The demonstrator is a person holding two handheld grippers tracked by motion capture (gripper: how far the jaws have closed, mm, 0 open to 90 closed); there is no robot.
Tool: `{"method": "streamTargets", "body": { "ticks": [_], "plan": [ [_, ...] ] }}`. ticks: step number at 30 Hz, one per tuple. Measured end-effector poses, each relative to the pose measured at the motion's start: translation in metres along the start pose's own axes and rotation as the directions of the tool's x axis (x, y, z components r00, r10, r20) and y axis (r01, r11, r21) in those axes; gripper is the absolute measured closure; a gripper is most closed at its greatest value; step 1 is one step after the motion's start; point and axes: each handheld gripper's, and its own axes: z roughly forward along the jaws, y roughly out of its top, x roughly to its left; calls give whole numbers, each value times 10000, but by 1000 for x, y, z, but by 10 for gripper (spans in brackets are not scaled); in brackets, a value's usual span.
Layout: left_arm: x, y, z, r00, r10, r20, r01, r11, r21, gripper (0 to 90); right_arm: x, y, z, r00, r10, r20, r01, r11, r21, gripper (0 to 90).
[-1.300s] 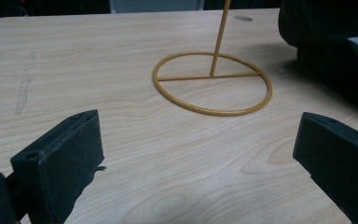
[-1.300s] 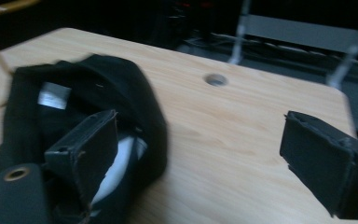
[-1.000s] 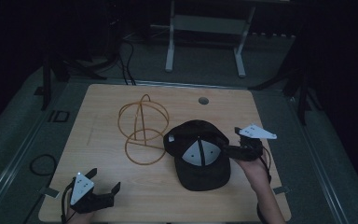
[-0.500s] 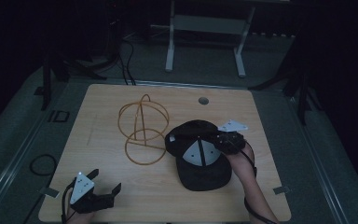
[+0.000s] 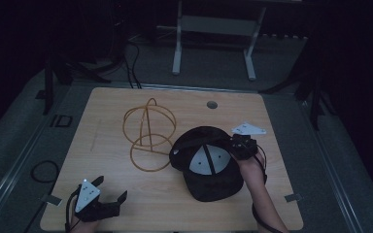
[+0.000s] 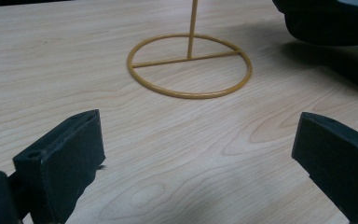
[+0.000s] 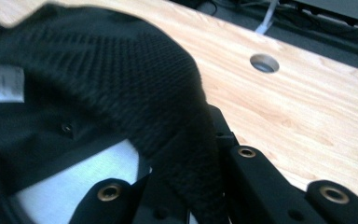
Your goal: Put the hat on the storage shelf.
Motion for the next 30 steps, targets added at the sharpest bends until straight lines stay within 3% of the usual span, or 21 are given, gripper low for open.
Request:
{"method": "streamTargets", "body": {
  "ticks": [7, 17, 21, 25, 29, 30],
  "plan": [
    [-7, 3, 1, 9998, 9, 223, -7, 10000, -69, 26, 1, 15, -26, 9998, 188, -70, -193, 9960, -874, 895],
    [-35, 17, 5, 9946, 260, 1008, -256, 9997, -49, 26, 6, 32, -66, 9994, -153, 323, 207, 9848, -1727, 895],
    [-49, 25, 12, 9890, 477, 1400, -475, 9989, -48, 26, 9, 37, -79, 9992, -186, 358, 254, 9794, -2005, 895],
    [-60, 34, 17, 9861, 571, 1562, -561, 9984, -111, 28, 15, 38, -86, 10000, -81, 44, 89, 9738, -2272, 895],
    [-75, 46, 28, 9757, 837, 2026, -808, 9965, -221, 28, 25, 36, -92, 9997, -146, -170, 99, 9675, -2527, 894],
    [-75, 46, 28, 9757, 837, 2026, -808, 9965, -221, 28, 25, 36, -92, 9997, -146, -170, 99, 9675, -2527, 894]
  ]
}}
